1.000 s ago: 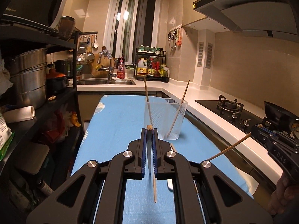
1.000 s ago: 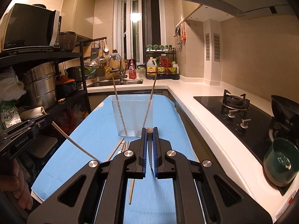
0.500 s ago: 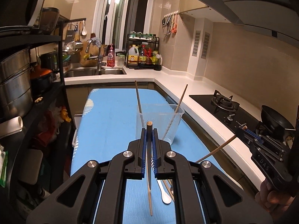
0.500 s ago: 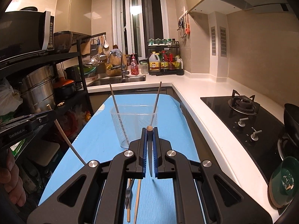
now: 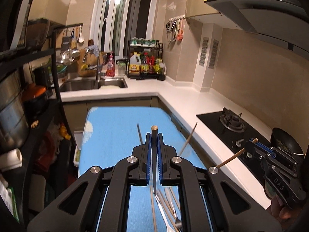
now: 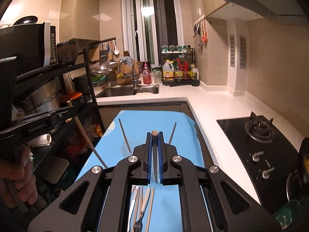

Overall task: Organize utensils
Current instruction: 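Lower both chopsticks into the clear holder compartments, then open both tools to release the chopsticks into the holder, then close the left tool on the white spoon while the right tool grasps a chopstick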

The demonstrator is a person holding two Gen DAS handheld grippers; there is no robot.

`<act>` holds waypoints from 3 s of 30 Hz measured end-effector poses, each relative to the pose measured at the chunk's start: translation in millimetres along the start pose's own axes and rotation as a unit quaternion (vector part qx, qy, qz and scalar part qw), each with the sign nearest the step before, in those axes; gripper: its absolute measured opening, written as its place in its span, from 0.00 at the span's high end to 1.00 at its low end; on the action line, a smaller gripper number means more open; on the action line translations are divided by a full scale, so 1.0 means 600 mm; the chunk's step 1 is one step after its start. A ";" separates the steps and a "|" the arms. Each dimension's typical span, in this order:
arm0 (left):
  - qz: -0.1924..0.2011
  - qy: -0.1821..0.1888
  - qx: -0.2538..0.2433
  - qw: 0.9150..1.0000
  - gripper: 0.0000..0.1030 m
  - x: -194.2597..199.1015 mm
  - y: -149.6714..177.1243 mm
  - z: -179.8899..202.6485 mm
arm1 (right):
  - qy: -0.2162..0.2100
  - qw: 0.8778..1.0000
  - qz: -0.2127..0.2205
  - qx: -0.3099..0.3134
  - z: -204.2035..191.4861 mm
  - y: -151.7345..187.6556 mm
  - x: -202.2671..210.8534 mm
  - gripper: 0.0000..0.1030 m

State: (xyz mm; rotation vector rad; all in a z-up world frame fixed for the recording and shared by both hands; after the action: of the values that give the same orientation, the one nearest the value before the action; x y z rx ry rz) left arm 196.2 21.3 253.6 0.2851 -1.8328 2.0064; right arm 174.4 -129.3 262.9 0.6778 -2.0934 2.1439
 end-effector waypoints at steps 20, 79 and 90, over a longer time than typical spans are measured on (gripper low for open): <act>0.003 0.011 -0.002 1.000 0.94 -0.167 -0.045 -0.011 | 0.006 0.999 -0.018 0.033 -0.013 -0.046 -0.156 0.94; -0.075 0.054 0.059 0.994 0.79 -0.042 0.489 0.018 | -0.010 0.989 -0.141 -0.042 -0.013 0.513 -0.037 0.76; -0.105 0.046 0.106 0.988 0.79 -0.086 0.495 0.032 | 0.025 0.990 -0.137 0.001 -0.010 0.522 -0.024 0.95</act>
State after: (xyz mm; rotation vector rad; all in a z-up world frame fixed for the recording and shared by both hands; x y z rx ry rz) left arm 113.7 -22.4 -33.8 0.4206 -1.4701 2.0297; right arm 76.6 -141.9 -35.0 0.8477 -1.8486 1.9925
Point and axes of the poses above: each gripper's, at about its wrist camera, not at the fingertips, and x roughly against the way its jaws point, z to its right, y to its underside, the point moved 1 cm from there along -x, roughly the way its jaws point, and after that the axes turned 3 degrees about z, right-handed, at the moved point
